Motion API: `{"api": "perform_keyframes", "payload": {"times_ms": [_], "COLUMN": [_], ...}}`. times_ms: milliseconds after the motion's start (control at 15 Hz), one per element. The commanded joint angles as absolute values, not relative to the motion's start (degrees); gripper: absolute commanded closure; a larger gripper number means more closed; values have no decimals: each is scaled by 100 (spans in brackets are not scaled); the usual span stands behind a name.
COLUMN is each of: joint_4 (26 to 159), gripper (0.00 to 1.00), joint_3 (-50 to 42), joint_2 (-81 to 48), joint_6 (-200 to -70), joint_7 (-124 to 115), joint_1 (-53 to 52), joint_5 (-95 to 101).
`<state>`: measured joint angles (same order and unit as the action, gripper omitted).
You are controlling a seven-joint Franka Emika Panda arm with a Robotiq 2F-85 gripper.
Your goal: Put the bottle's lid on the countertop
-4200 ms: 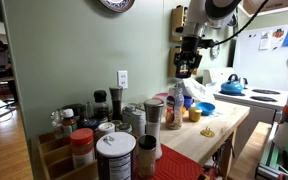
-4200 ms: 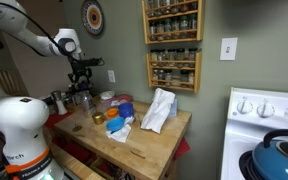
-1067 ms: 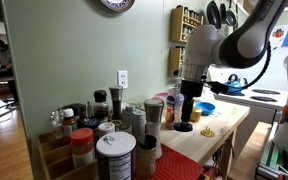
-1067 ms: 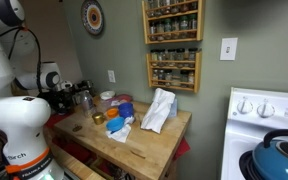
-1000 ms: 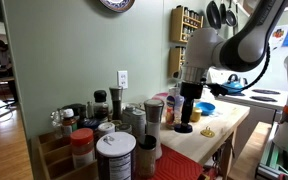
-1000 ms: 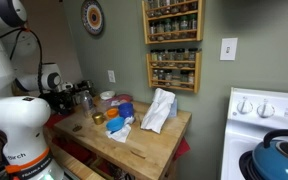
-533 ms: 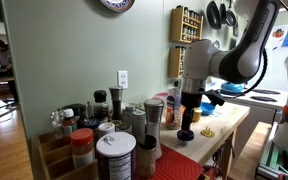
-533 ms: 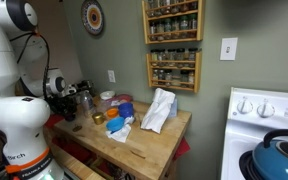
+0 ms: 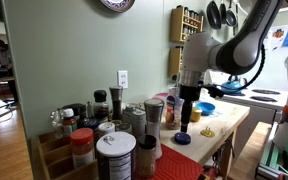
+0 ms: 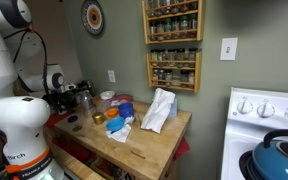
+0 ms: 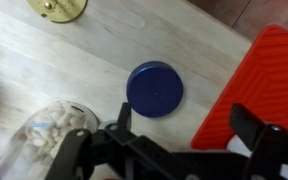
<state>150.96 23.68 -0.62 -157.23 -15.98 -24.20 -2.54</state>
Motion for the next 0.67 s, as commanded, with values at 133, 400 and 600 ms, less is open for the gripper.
{"api": "perform_keyframes", "payload": {"times_ms": [133, 400, 600], "joint_4": [15149, 14988, 14831], "gripper": [0, 0, 0], "joint_3": [2375, 2152, 1985], "joint_2": [1189, 1823, 2145], "joint_6": [-14424, -13613, -13118], "joint_7": [630, 1621, 2126], "joint_1": [-2654, -2798, -2867], "joint_5": [-1096, -825, -708]}}
